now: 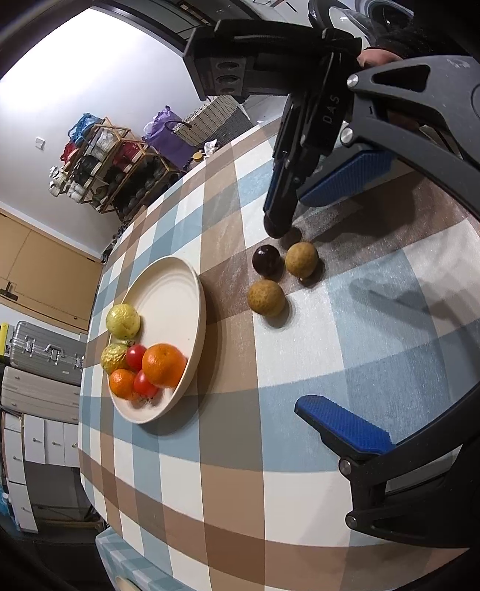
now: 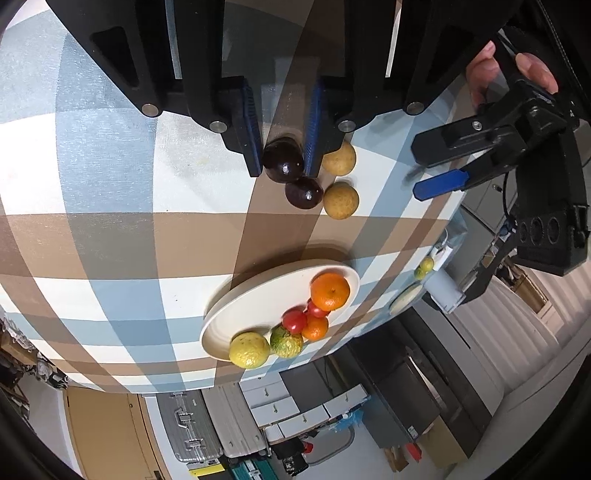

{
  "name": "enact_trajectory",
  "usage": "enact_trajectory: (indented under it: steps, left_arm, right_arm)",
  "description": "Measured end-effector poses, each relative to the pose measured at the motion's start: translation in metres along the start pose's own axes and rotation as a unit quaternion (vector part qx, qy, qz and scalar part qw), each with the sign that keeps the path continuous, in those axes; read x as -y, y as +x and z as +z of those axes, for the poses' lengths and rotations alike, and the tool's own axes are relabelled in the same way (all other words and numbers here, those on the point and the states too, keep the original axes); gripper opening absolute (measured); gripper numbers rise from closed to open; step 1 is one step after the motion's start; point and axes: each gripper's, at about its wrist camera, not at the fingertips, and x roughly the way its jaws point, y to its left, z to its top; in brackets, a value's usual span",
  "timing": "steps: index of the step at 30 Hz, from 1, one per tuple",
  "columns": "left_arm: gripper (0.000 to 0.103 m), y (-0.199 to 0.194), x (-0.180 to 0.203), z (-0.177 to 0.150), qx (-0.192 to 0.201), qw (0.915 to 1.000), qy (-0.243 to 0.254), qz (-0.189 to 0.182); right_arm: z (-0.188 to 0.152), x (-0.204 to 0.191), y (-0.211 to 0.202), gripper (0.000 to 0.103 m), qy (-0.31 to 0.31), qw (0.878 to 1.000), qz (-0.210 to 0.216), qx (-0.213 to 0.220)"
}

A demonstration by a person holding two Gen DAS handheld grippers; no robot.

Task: Organize fruits
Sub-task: 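Grasp a dark plum with the right gripper while the left gripper grasps a brown fruit, then carry the plum and brown fruit onto the cream plate and release both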

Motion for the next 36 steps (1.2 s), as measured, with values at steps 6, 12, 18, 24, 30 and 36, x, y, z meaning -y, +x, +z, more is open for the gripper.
enact_trajectory:
  steps: [6,12,18,24,30,36]
  left_arm:
    - [0.101,0.014,0.016,0.004,-0.015,0.9998,0.012,0.008]
    - [0.078,0.026,0.03,0.008,-0.028,0.9991,0.032,0.007]
    - [0.049,0.035,0.041,0.008,-0.046,0.998,0.042,0.013]
    - [0.024,0.041,0.04,0.008,-0.06,0.9976,0.033,-0.008]
    - [0.022,0.04,0.04,0.008,-0.055,0.9977,0.038,-0.007]
    - [0.022,0.033,0.046,0.011,-0.048,0.9975,0.048,-0.018]
  right_arm:
    - [0.001,0.007,-0.014,0.024,0.007,1.0,0.008,0.022]
    - [0.003,0.015,-0.029,0.024,0.014,0.999,0.012,0.041]
    - [0.004,0.023,-0.041,0.024,0.017,0.998,0.012,0.057]
    - [0.001,0.029,-0.045,0.024,0.017,0.998,0.017,0.062]
    - [-0.002,0.032,-0.049,0.024,0.018,0.997,0.023,0.066]
    - [-0.001,0.033,-0.05,0.024,0.017,0.997,0.025,0.07]
